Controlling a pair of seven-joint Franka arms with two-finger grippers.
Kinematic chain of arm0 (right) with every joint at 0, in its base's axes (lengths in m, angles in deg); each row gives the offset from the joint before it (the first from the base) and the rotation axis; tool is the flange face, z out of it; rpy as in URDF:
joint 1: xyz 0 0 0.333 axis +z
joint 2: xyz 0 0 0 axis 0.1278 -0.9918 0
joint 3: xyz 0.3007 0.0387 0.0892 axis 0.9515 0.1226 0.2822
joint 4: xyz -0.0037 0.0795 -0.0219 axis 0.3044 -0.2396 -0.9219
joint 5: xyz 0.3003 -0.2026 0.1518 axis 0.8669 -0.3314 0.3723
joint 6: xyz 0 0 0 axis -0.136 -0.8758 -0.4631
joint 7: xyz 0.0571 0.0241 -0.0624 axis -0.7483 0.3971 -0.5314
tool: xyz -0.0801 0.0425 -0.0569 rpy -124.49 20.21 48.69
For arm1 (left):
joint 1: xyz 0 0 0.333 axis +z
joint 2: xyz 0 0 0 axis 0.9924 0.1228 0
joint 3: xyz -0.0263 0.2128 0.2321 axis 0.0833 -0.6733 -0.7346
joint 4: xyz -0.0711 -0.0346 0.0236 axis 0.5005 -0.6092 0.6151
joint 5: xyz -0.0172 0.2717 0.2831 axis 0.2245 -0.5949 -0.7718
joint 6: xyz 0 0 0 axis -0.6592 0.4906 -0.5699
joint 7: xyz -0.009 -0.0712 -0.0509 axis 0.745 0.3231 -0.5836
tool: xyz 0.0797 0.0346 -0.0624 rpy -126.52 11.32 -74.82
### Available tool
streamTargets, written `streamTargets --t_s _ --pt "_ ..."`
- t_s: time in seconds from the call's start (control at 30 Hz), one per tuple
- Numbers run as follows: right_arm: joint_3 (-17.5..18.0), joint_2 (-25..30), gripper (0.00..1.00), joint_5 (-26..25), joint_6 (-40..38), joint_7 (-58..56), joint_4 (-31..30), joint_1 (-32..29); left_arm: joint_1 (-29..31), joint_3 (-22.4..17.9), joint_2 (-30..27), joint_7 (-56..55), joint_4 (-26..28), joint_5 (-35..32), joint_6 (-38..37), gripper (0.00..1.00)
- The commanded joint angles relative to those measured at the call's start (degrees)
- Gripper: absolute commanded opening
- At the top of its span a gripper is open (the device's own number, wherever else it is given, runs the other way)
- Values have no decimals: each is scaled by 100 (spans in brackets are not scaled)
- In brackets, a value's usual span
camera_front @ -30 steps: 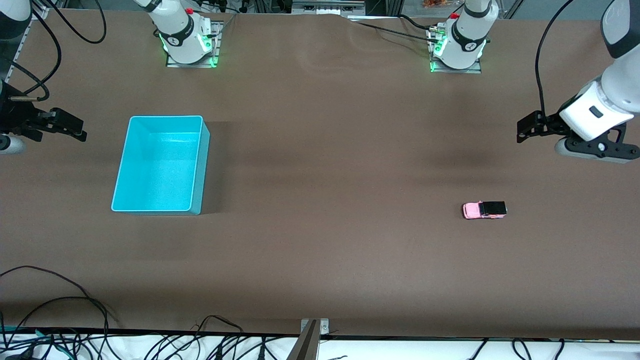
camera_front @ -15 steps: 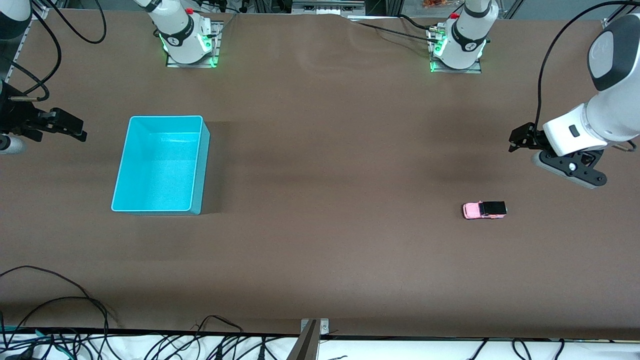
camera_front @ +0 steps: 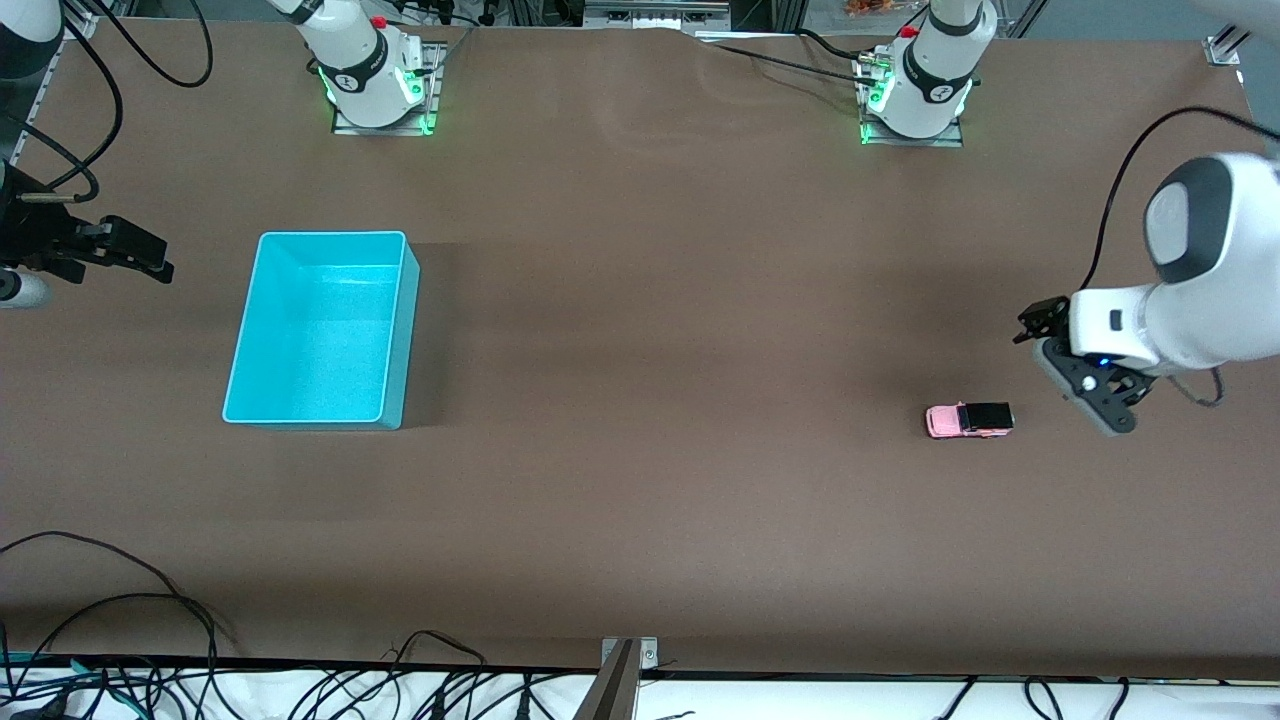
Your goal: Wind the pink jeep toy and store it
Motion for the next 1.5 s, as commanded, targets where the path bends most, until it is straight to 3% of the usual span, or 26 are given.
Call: streamTargets --t_s 0.0,0.27,0.4,0.83,1.2,1.47 --pt "22 -38 100 -31 -69 -6 127 -9 -27 34 521 1053 -160 -145 404 100" --pt "30 -38 100 -31 -69 -6 127 -9 -10 25 785 2231 314 -153 1396 100" --pt "30 -38 100 -31 -78 -6 127 -9 -27 34 794 2407 595 -644 1863 100" --pt "22 -38 100 -22 -78 -6 127 -9 -10 43 1260 2556 693 -1454 2434 100" --pt "30 -38 100 -22 -78 -6 109 -9 43 51 1383 2645 868 -1446 2505 100" --pt "30 -38 100 -30 -78 -6 127 -9 148 69 1374 2662 1281 -1410 3093 97"
